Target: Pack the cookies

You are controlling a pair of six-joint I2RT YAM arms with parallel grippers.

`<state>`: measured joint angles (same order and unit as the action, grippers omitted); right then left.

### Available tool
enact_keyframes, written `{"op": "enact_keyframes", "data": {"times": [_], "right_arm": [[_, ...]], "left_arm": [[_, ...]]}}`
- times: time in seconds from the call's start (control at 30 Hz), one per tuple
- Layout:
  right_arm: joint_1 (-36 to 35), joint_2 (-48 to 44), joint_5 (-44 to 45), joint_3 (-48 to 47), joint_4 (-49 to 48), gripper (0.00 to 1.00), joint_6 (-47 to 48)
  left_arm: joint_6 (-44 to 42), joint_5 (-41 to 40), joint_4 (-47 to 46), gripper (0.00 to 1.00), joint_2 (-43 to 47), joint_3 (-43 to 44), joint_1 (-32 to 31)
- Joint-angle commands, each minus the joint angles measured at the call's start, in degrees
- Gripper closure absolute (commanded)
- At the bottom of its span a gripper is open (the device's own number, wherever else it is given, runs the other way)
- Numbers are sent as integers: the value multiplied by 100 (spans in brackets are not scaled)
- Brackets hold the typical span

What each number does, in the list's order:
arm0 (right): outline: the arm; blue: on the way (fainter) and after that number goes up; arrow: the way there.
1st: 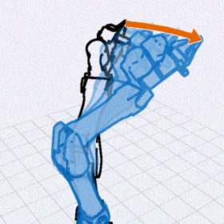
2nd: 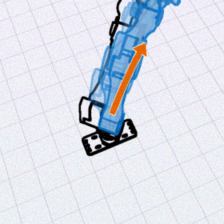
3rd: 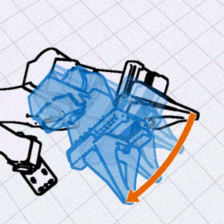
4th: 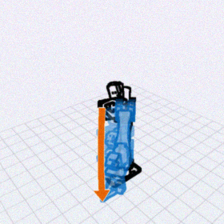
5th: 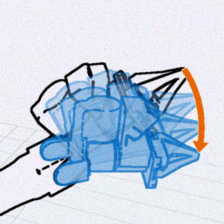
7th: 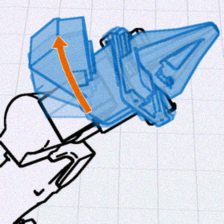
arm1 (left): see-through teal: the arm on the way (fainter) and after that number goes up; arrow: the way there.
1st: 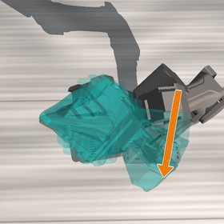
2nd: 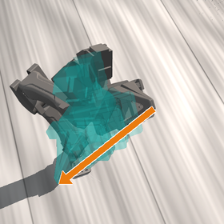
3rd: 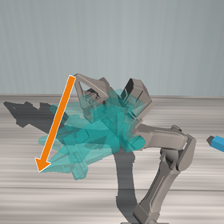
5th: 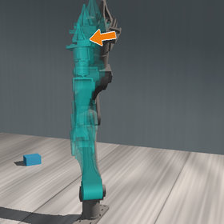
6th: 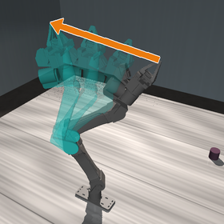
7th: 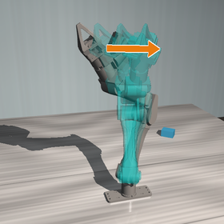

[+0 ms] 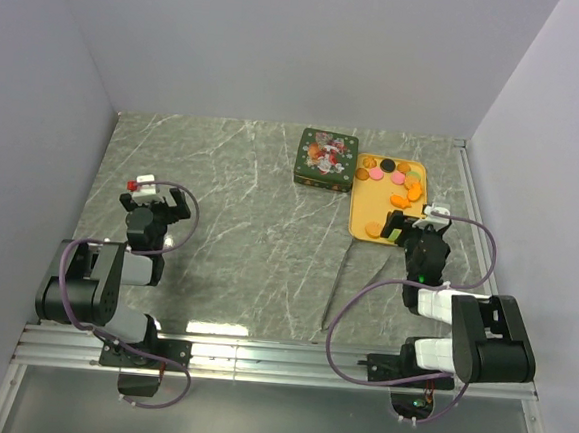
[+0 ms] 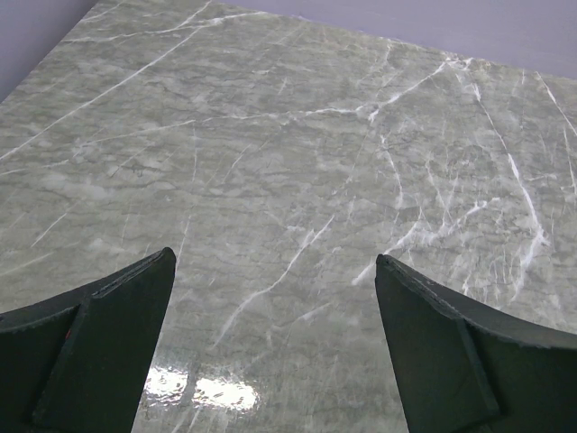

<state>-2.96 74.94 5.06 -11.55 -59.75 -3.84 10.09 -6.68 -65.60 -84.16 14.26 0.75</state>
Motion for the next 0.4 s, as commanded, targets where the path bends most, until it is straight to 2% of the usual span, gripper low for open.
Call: {"op": "enact_keyframes", "data": {"times": [0.0, 0.37], "right_arm": [[6, -49, 30, -102, -371, 0, -3], [15, -41, 21, -102, -371, 0, -3]], "left_arm": [[-95, 96, -330, 1, 49, 33, -23], [-95, 97, -348, 1, 49, 15, -23]]}}
